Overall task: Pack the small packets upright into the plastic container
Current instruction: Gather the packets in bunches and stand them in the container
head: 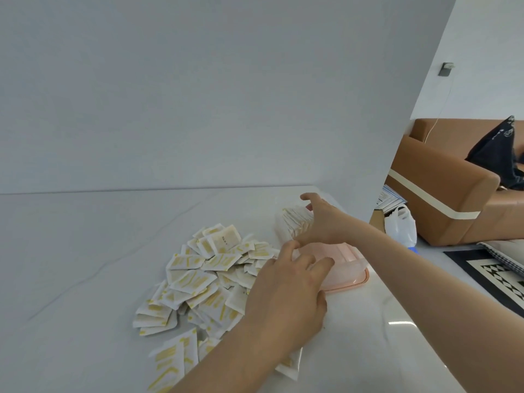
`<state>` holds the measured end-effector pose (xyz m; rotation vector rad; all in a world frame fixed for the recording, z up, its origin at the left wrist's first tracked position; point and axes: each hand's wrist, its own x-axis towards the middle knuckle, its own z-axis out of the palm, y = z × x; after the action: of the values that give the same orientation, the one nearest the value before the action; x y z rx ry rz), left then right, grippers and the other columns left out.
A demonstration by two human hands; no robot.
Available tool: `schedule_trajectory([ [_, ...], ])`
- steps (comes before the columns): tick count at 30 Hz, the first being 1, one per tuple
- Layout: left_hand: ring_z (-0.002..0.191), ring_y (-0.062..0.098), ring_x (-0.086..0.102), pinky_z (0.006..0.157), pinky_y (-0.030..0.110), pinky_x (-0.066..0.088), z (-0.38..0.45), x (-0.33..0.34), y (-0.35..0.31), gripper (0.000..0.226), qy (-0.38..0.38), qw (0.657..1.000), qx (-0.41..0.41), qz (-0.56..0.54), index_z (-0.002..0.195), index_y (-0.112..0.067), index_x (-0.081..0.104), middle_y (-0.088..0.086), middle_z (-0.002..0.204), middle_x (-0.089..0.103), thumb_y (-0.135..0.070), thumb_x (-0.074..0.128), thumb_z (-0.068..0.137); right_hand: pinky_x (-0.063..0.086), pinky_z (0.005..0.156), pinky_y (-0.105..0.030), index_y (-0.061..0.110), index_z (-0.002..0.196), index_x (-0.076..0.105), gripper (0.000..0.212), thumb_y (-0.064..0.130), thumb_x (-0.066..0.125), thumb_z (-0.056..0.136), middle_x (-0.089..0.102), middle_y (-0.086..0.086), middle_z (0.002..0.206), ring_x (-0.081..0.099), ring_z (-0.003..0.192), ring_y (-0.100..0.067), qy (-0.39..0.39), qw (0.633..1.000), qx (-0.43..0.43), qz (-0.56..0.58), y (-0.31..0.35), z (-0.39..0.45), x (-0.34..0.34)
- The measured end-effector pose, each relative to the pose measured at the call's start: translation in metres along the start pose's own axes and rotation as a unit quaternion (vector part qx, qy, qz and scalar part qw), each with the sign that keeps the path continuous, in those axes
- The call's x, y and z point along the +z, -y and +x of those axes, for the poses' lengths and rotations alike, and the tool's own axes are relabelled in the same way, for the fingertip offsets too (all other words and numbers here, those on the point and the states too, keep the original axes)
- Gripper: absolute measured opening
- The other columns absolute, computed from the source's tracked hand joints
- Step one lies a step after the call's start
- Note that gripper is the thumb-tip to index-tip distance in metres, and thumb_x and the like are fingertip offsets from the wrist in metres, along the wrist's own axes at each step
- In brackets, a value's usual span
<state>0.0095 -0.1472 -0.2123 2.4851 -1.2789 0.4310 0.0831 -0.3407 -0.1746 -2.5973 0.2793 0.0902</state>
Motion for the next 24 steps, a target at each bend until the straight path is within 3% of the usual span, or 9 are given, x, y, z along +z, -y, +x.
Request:
schedule_trajectory([
  [7, 0.128, 0.025, 0.054, 0.063, 0.034, 0.055, 0.002, 0.0, 0.001, 0.045, -0.006, 1.0, 0.006, -0.006, 0.126, -0.036, 0.06, -0.017, 0.106, 0.07, -0.033, 0.058, 0.081, 0.042, 0.096, -0.031, 0.023, 0.158, 0.019, 0.121, 0.041, 0.095, 0.066, 0.046, 0.003, 0.139, 0.049, 0.125, -0.02, -0.002, 0.999, 0.024, 0.025, -0.011, 0.005, -0.006],
  [11, 0.128, 0.024, 0.053, 0.058, 0.031, 0.052, 0.001, 0.001, 0.001, 0.045, -0.012, 1.0, 0.009, 0.0, 0.125, -0.036, 0.06, -0.018, 0.102, 0.069, -0.031, 0.058, 0.08, 0.042, 0.101, -0.034, 0.023, 0.155, 0.019, 0.119, 0.046, 0.093, 0.065, 0.039, -0.001, 0.14, 0.047, 0.126, -0.023, 0.003, 1.0, 0.001, -0.021, -0.002, 0.008, 0.002],
  [14, 0.13, 0.026, 0.05, 0.057, 0.032, 0.053, 0.002, 0.001, 0.002, 0.047, -0.004, 1.0, 0.009, -0.003, 0.127, -0.035, 0.058, -0.016, 0.104, 0.068, -0.029, 0.056, 0.081, 0.042, 0.089, -0.032, 0.021, 0.147, 0.026, 0.103, 0.043, 0.089, 0.069, 0.041, 0.0, 0.128, 0.048, 0.112, -0.022, -0.015, 0.999, -0.003, -0.039, 0.003, 0.012, 0.005],
  [17, 0.143, 0.027, 0.034, 0.069, 0.037, 0.055, 0.002, -0.001, 0.0, 0.052, 0.023, 1.0, 0.008, -0.004, 0.138, -0.034, 0.049, -0.012, 0.119, 0.064, -0.026, 0.051, 0.087, 0.039, 0.078, -0.031, 0.019, 0.133, 0.035, 0.085, 0.044, 0.085, 0.069, 0.047, 0.0, 0.12, 0.049, 0.104, -0.021, -0.072, 0.995, -0.008, -0.067, 0.006, 0.015, 0.005],
  [21, 0.145, 0.027, 0.032, 0.07, 0.037, 0.055, 0.001, -0.005, -0.003, 0.054, 0.032, 0.999, 0.003, -0.01, 0.139, -0.035, 0.047, -0.012, 0.122, 0.062, -0.026, 0.051, 0.087, 0.04, 0.075, -0.033, 0.019, 0.12, 0.039, 0.071, 0.043, 0.081, 0.068, 0.05, -0.001, 0.114, 0.05, 0.102, -0.024, -0.117, 0.99, -0.009, -0.08, 0.009, 0.016, 0.01],
  [24, 0.141, 0.026, 0.037, 0.067, 0.035, 0.054, 0.001, -0.006, -0.003, 0.055, 0.031, 1.0, 0.0, -0.003, 0.138, -0.035, 0.05, -0.014, 0.117, 0.064, -0.026, 0.054, 0.085, 0.042, 0.078, -0.033, 0.021, 0.126, 0.037, 0.073, 0.035, 0.082, 0.07, 0.047, 0.0, 0.12, 0.051, 0.104, -0.024, -0.08, 0.993, -0.036, -0.075, 0.009, 0.016, 0.012],
])
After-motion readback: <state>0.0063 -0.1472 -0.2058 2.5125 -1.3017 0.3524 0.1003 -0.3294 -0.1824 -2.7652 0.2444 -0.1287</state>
